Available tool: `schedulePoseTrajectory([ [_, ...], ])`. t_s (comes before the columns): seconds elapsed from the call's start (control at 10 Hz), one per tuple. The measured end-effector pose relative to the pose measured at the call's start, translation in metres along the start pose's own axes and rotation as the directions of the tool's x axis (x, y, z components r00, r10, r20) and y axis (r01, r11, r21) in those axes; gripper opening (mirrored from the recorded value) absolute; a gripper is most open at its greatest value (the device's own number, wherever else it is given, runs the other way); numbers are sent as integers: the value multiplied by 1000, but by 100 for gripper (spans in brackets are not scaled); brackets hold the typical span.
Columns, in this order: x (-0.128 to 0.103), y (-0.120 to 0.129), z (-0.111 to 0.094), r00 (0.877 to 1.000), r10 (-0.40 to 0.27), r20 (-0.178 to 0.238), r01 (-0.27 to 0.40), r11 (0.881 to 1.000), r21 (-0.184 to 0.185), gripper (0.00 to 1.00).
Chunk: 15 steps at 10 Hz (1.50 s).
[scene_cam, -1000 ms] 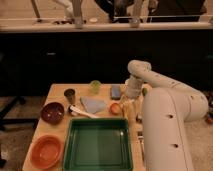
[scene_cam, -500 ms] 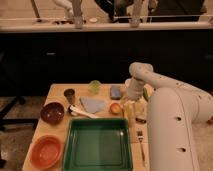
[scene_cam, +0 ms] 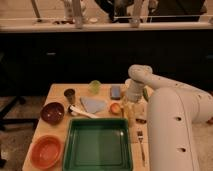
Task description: Place banana in purple bowl
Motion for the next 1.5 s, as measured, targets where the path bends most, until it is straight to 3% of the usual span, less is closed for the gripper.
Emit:
schedulePoseTrajectory([
  [1.0,3,-5,10,1000,-3,19,3,999,-34,78],
  [1.1,2,-6,10,1000,-4,19,5,999,-38,73],
  [1.5,0,-5,11,1000,-7,23,8,999,-45,30],
])
